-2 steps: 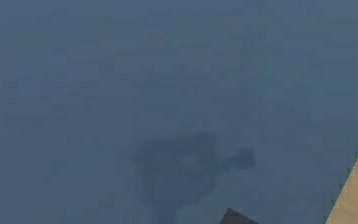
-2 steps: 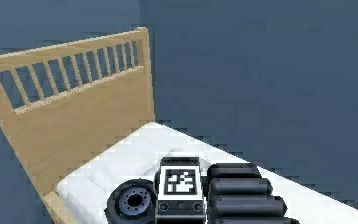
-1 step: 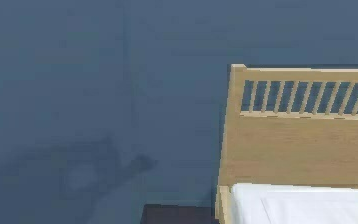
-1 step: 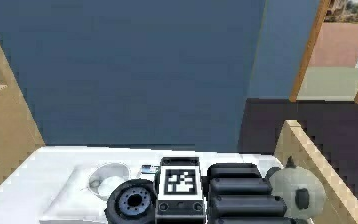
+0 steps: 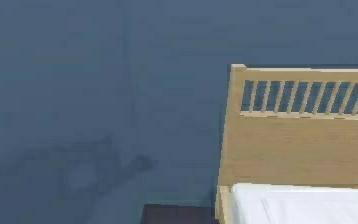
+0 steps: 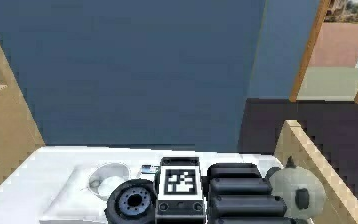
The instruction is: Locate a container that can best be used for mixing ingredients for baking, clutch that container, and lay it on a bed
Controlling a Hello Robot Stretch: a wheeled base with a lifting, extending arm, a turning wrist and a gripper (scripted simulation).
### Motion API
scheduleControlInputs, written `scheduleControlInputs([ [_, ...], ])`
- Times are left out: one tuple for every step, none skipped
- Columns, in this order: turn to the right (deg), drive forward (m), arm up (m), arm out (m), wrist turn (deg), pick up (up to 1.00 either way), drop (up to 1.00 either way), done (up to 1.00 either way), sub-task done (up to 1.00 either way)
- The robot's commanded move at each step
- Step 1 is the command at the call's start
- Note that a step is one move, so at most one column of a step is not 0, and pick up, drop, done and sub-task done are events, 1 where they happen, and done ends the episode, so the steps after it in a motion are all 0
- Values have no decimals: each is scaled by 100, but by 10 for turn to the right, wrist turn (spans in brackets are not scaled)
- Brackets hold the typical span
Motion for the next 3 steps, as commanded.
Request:
scheduleControlInputs([
  [450,0,0,0,0,0,0,0,0],
  [-450,0,0,0,0,0,0,0,0],
  [-180,0,0,0,0,0,0,0,0],
])
